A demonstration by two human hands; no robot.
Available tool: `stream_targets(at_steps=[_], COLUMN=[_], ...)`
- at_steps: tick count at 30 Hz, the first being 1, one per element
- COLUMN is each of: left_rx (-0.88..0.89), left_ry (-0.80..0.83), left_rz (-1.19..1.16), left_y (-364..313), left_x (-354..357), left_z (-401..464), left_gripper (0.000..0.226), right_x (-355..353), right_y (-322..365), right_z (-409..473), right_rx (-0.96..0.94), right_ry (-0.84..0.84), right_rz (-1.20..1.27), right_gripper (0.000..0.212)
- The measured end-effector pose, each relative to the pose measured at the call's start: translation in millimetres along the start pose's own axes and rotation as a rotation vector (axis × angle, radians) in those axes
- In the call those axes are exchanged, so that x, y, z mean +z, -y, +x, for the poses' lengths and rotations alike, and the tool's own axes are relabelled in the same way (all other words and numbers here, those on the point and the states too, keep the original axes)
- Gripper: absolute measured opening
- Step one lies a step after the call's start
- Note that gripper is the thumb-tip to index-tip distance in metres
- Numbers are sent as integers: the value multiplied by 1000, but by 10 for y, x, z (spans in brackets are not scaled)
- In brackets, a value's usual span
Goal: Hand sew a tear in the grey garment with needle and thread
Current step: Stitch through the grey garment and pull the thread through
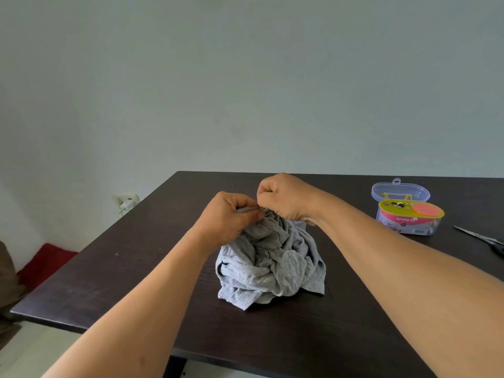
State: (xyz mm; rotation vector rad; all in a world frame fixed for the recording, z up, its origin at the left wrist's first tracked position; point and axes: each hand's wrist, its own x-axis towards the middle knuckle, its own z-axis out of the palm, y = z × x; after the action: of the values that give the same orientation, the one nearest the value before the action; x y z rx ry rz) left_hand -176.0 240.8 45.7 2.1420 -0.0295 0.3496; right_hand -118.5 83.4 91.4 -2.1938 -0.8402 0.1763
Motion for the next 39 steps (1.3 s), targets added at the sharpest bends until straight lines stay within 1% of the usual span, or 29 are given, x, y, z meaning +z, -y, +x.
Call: stream_targets(at_steps=[2, 3, 5, 9, 11, 12, 14, 15, 16, 18, 19, 22, 25, 26, 27, 30, 31, 33, 36, 39], left_rx=[-31, -68, -133, -128, -116, -114, -115, -115, -113, -101, -88, -58, -31, -20, -7, 8, 3, -11, -23, -42], left_ry=[-6, -19, -59, -133, -151, -155, -151, -147, -141, -124, -117, -103, -69, -54, -42, -33, -38, -68, -107, -110], left_rz=[97, 81, -15, -121, -132, -138, -155, -163, -173, -178, -170, -122, -55, -43, -41, -51, -51, -48, -54, -76], left_y=[102, 161, 258, 287, 273, 273, 263, 264, 261, 239, 217, 144, 99, 92, 88, 100, 107, 125, 153, 174], left_x=[10, 21, 33, 7, -15, -27, -40, -43, -45, -43, -40, -22, -10, -9, -10, -22, -26, -30, -18, 9], left_z=[-28, -63, -123, -146, -119, -109, -94, -84, -73, -51, -42, -18, 4, 5, 8, 14, 12, 6, -4, -7], left_gripper=[6, 6, 5, 7, 7, 8, 10, 10, 10, 11, 11, 6, 7, 9, 10, 9, 7, 4, 6, 6], right_x=[-26, -64, -149, -256, -276, -283, -291, -287, -277, -241, -212, -117, -53, -33, -20, -20, -34, -63, -81, -87], right_y=[27, 51, 84, 72, 32, 8, -30, -29, -28, -21, -5, 16, 30, 25, 21, -43, -62, -90, -105, -121], right_z=[19, 32, 55, 85, 112, 123, 110, 81, 58, 28, 20, 35, 11, 11, 15, 57, 59, 69, 75, 113], right_rx=[3, 3, 0, 17, 28, 34, 47, 60, 72, 60, 34, 13, -54, -74, -86, -81, -69, -42, -3, 19], right_ry=[-67, -91, -123, -172, -240, -280, -308, -286, -255, -191, -160, -16, 65, 86, 97, 60, 37, -29, -121, -227], right_rz=[149, 186, 184, 183, 216, 190, -22, -158, -266, -343, -320, -149, -137, -167, -209, -319, -299, -166, 79, 229], right_gripper=[12, 12, 16, 13, 14, 15, 16, 16, 24, 42, 47, 52, 62, 61, 55, 18, 12, 11, 9, 9])
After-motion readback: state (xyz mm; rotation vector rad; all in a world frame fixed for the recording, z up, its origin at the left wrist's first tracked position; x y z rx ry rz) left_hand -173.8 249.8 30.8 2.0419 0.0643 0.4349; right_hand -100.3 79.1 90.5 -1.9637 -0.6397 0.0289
